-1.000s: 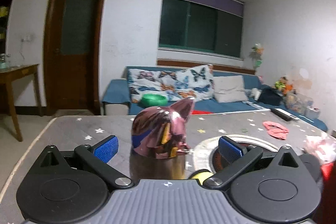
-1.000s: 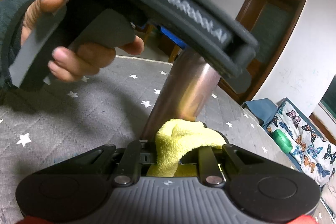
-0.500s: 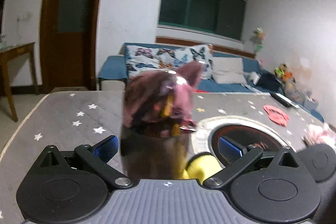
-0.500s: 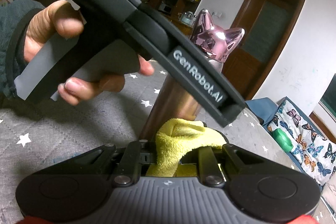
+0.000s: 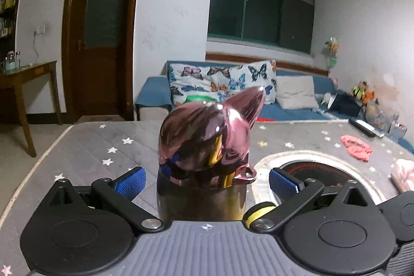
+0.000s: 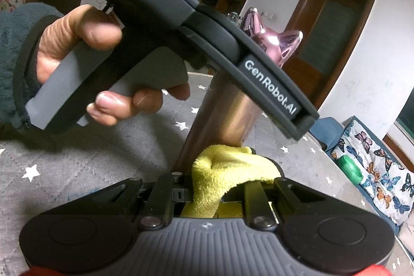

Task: Clean container
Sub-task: 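Rub the yellow cloth up the bottle body while left gripper holds it, then wipe the bottle side with the right cloth while left gripper tilts it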

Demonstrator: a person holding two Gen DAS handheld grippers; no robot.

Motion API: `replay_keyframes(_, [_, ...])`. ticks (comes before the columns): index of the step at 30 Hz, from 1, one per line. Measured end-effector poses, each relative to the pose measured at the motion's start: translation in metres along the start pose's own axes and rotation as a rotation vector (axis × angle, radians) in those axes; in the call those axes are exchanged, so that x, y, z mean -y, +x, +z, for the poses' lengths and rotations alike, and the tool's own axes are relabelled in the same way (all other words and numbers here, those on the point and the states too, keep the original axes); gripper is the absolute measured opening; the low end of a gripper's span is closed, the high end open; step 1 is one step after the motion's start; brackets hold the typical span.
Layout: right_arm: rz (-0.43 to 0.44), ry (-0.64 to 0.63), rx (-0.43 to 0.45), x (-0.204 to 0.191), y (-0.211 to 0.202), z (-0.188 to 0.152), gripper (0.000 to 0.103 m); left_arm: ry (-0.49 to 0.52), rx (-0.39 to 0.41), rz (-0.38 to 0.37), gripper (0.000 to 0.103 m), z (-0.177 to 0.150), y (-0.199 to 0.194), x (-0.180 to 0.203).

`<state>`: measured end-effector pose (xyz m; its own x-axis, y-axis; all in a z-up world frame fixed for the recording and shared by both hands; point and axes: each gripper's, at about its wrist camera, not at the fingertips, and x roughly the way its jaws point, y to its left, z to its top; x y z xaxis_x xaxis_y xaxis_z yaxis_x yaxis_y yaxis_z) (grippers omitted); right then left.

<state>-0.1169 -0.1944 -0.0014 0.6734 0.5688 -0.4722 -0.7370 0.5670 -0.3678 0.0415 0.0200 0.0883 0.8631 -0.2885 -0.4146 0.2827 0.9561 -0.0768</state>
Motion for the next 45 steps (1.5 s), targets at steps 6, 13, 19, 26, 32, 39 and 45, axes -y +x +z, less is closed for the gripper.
replay_keyframes(6, [-0.003,0.015,-0.007,0.003,-0.002,0.0,0.014,-0.044,-0.004,0.038,0.087,0.0,-0.005,-0.007])
replay_keyframes(13, [0.003,0.029,-0.007,0.004,-0.001,0.002,0.014,-0.035,0.041,0.055,0.083,0.003,-0.016,-0.008])
replay_keyframes(19, [0.001,0.032,-0.008,0.007,-0.002,-0.003,0.014,-0.064,0.038,0.0,0.061,0.002,-0.007,-0.009])
replay_keyframes(26, [-0.007,0.026,-0.002,0.012,0.002,-0.002,0.014,-0.026,0.029,-0.037,0.061,0.004,-0.01,-0.012])
replay_keyframes(32, [-0.033,-0.008,0.06,0.021,-0.002,0.014,0.014,0.01,-0.013,-0.119,0.061,0.01,-0.016,-0.026])
replay_keyframes(39, [-0.007,0.029,0.046,0.019,0.002,0.011,0.014,-0.01,-0.033,-0.142,0.061,0.015,-0.013,-0.04])
replay_keyframes(45, [0.021,0.067,0.023,0.017,0.006,0.005,0.014,0.019,-0.018,-0.159,0.061,0.011,-0.017,-0.037])
